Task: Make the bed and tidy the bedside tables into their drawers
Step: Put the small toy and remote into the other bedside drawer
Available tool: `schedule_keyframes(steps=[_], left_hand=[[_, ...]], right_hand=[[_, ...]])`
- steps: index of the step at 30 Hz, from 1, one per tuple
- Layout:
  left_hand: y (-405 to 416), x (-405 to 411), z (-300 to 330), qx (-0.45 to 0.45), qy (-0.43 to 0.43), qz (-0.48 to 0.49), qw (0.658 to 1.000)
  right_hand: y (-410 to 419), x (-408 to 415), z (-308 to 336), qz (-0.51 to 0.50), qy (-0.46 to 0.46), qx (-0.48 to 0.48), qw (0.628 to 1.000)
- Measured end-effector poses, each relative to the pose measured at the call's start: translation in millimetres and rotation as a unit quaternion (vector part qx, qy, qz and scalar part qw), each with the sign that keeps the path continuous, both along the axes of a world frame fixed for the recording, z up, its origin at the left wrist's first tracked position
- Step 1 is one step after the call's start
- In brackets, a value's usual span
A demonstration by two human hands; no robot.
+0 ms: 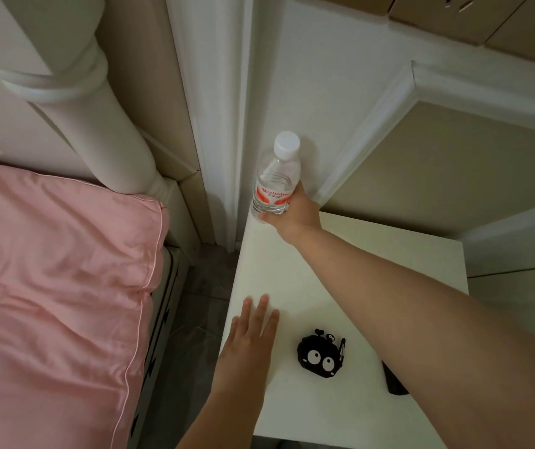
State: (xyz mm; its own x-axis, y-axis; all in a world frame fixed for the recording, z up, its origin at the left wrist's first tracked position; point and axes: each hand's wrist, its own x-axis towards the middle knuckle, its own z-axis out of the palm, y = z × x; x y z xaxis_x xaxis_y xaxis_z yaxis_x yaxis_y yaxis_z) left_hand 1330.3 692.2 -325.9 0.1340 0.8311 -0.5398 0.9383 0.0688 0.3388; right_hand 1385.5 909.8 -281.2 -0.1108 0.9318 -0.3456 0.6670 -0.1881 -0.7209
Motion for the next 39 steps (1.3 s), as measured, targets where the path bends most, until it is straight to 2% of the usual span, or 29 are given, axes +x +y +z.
schedule_keyframes(steps=[8, 10, 12, 14, 16, 18, 19, 23, 27, 31, 35, 37, 39], left_hand=[[-0.4, -0.2, -0.8, -0.001, 0.015, -0.013, 1.0], [0.6, 0.9, -0.6, -0.002, 0.021, -0.016, 1.0], [1.5, 0.9, 0.8, -0.003, 0.026, -0.025, 0.999], [1.5, 1.5, 2.9, -0.002, 0.029, -0.03, 0.999], [2.1, 0.3, 5.8, 0.002, 0.033, -0.024, 0.999], [1.0, 2.1, 10.2, 0.003, 0.042, -0.026, 0.999], [1.8, 1.8, 11.4, 0.002, 0.051, -0.03, 0.998], [-1.2, 4.1, 16.5, -0.005, 0.077, -0.049, 0.996], [-3.3, 7.3, 13.5, -0.002, 0.09, -0.056, 0.994], [-22.4, 10.6, 15.0, 0.026, 0.088, -0.049, 0.995], [-78.2, 3.2, 9.1, 0.153, 0.029, -0.017, 0.988], [-119.6, 5.8, 1.0, 0.206, -0.005, -0.052, 0.977], [-158.1, 16.4, -4.1, 0.182, -0.045, -0.088, 0.978]], right_hand=[[2.4, 5.0, 4.0, 0.021, -0.02, -0.035, 0.999], [-6.9, 8.8, 1.7, -0.008, -0.008, -0.04, 0.999], [-26.5, 14.7, 1.3, -0.072, 0.009, -0.003, 0.997], [-53.6, 25.4, 6.1, -0.116, 0.02, 0.086, 0.989], [-85.3, 38.8, 11.8, -0.124, 0.039, 0.137, 0.982], [-126.3, 59.3, 12.2, -0.121, 0.039, 0.138, 0.982], [-149.0, 68.4, 8.0, -0.117, 0.024, 0.13, 0.984], [-259.7, 105.1, -15.9, -0.103, -0.133, 0.086, 0.982], [-335.8, 131.0, -30.1, -0.071, -0.201, -0.007, 0.977], [-376.0, 157.8, -47.5, -0.079, -0.196, -0.092, 0.973], [-390.1, 188.6, -60.1, -0.052, -0.164, -0.213, 0.962], [-391.9, 203.5, -66.4, -0.044, -0.146, -0.262, 0.953], [-389.8, 214.1, -74.1, -0.031, -0.131, -0.281, 0.95]])
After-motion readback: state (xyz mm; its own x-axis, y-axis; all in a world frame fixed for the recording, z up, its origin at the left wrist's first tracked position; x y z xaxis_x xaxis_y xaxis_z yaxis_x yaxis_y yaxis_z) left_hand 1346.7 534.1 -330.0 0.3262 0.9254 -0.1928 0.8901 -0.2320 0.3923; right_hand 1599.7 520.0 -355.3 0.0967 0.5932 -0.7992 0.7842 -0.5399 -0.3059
